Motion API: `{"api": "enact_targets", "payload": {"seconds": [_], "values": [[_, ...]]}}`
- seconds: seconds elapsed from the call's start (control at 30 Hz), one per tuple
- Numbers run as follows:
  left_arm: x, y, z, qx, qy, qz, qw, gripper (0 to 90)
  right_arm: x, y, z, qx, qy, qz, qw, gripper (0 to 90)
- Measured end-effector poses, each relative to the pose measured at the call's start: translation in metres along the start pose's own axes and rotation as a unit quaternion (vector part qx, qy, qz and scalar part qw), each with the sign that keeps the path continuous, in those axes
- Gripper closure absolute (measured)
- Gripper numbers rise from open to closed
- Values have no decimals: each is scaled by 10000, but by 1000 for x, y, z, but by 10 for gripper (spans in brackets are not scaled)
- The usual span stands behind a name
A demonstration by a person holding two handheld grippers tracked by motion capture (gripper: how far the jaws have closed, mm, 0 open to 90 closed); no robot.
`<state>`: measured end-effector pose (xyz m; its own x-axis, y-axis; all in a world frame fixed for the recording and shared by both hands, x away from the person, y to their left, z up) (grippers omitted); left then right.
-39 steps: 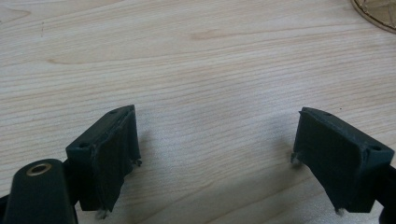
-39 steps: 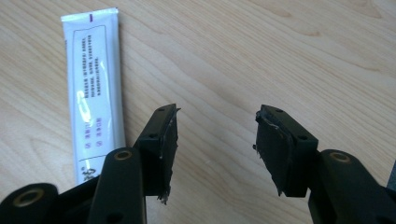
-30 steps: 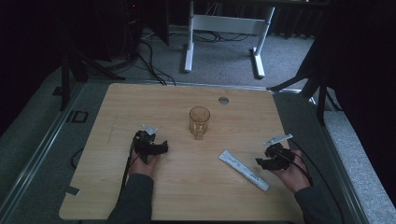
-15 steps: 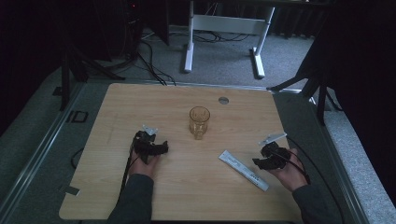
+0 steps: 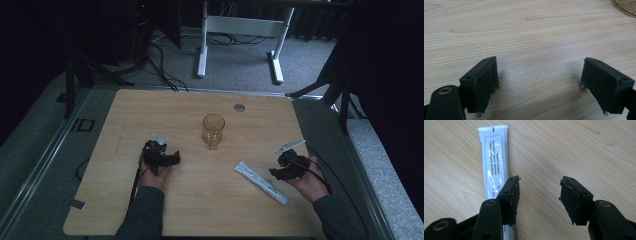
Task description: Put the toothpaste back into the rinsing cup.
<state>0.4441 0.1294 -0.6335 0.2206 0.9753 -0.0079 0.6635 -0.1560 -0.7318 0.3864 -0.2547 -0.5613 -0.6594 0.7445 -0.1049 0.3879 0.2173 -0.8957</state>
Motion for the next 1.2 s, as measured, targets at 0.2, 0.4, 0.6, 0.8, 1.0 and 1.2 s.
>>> {"api": "enact_targets", "payload": {"seconds": [0.2,0.4,0.6,0.8,1.0,1.2], "values": [[0,0,0,-1,1,1,10000,142,3,0,-4,98,-96,-31,9999,501],[0,0,0,0,0,1,10000,142,6,-1,-10,132,-185,-70,9997,500],[0,0,0,0,0,1,10000,142,10,0,-11,223,-280,-98,9993,498],[0,0,0,-1,-1,2,10000,142,12,-1,-12,278,-368,-95,9989,507],[0,0,0,0,1,1,10000,142,15,0,-13,367,-440,-120,9983,509],[0,0,0,0,3,5,10000,142,19,1,-13,443,-519,-159,9975,510]]}}
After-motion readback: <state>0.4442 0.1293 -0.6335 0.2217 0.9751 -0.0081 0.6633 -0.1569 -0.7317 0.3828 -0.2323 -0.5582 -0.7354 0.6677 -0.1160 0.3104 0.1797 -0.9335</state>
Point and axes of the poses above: each handheld gripper's, and its own axes: y roughly forward along the jaws, z roughly out of its underside, x roughly to its left, the point moved 10 cm from there along y, roughly forward along the jaws, and after that the axes turned 2 degrees about x, right-handed, at the moved point
